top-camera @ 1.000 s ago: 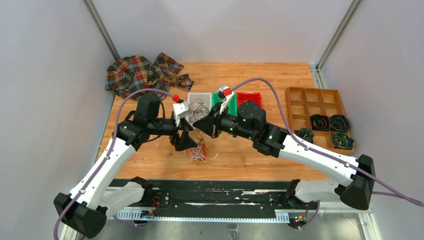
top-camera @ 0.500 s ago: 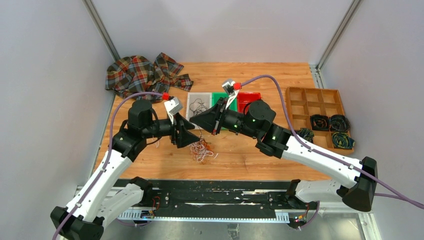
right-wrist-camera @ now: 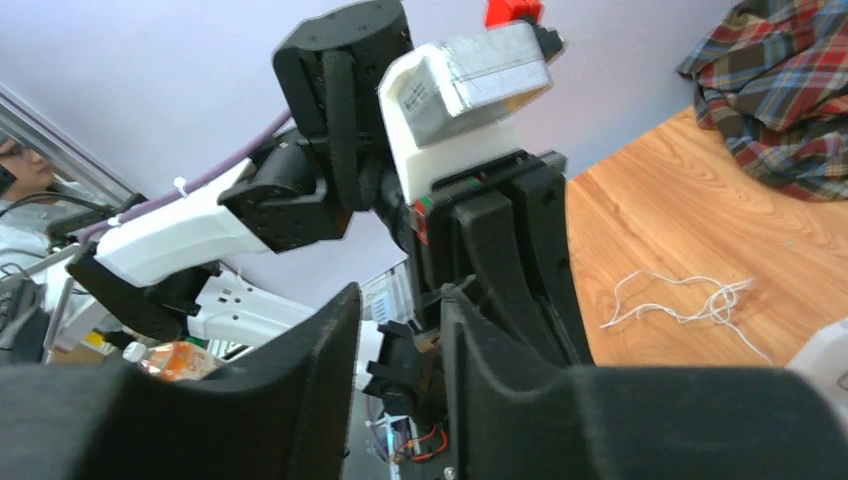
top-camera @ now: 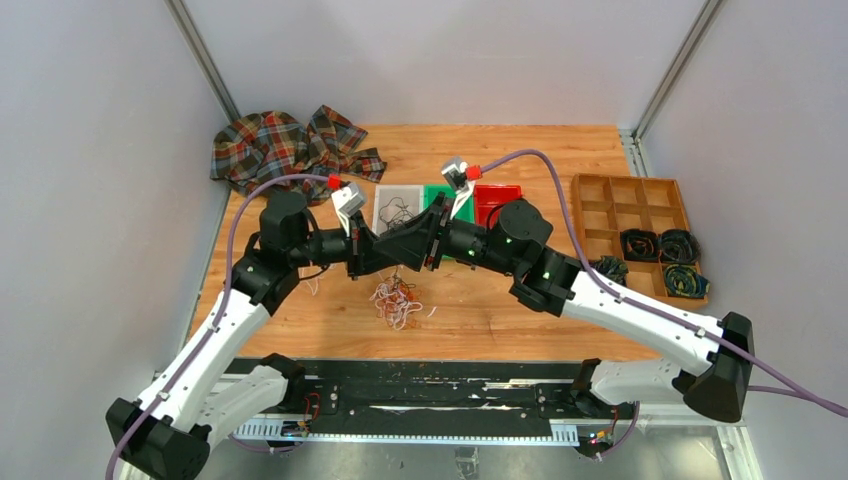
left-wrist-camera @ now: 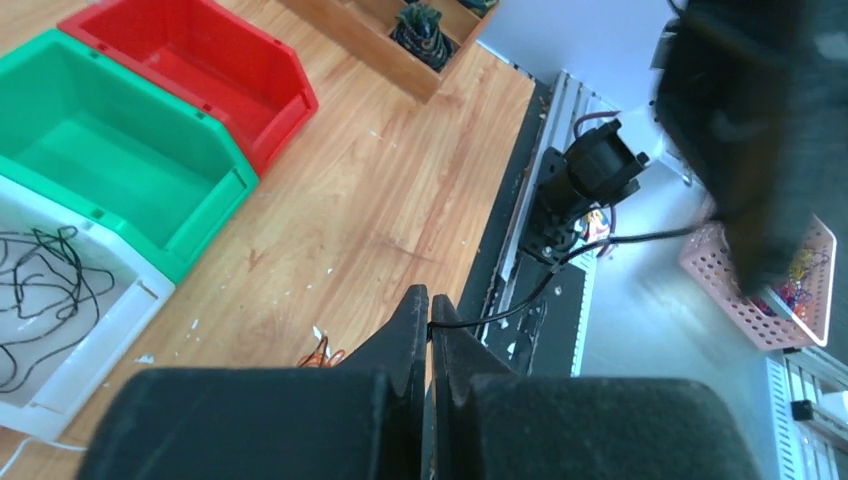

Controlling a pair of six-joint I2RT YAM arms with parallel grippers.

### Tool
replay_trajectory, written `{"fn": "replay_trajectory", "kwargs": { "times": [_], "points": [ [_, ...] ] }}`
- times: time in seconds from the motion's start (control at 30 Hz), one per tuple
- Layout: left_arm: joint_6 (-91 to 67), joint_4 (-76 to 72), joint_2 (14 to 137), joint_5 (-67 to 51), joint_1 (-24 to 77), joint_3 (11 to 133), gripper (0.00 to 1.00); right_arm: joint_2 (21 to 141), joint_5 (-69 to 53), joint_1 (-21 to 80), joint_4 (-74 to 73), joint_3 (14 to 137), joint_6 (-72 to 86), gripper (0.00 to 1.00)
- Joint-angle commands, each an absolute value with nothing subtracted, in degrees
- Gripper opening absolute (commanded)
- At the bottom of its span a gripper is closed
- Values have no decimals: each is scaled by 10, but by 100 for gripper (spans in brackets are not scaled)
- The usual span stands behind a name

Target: Untangle the cables

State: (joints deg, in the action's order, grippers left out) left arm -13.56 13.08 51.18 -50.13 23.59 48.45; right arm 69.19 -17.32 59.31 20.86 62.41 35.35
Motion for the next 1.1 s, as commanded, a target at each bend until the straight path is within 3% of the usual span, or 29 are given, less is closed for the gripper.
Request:
{"fn": "replay_trajectory", "kwargs": {
  "times": [0.0,0.07,0.2,0.4,0.9,1.07],
  "points": [
    [-92,175,505,-510,236,547,1,651,-142,589,173,604,284,45],
    [-81,195,503,-515,236,572,1,629,-114,589,144,579,249,53],
    [-57,237,502,-544,237,616,1,590,-56,589,84,523,179,58],
    [-38,275,506,-555,236,659,1,564,1,589,77,464,154,59],
    [-46,287,506,-550,237,695,1,657,-60,604,149,492,172,64],
    [-32,297,506,-545,236,698,1,622,2,604,120,475,172,63]
  ]
}}
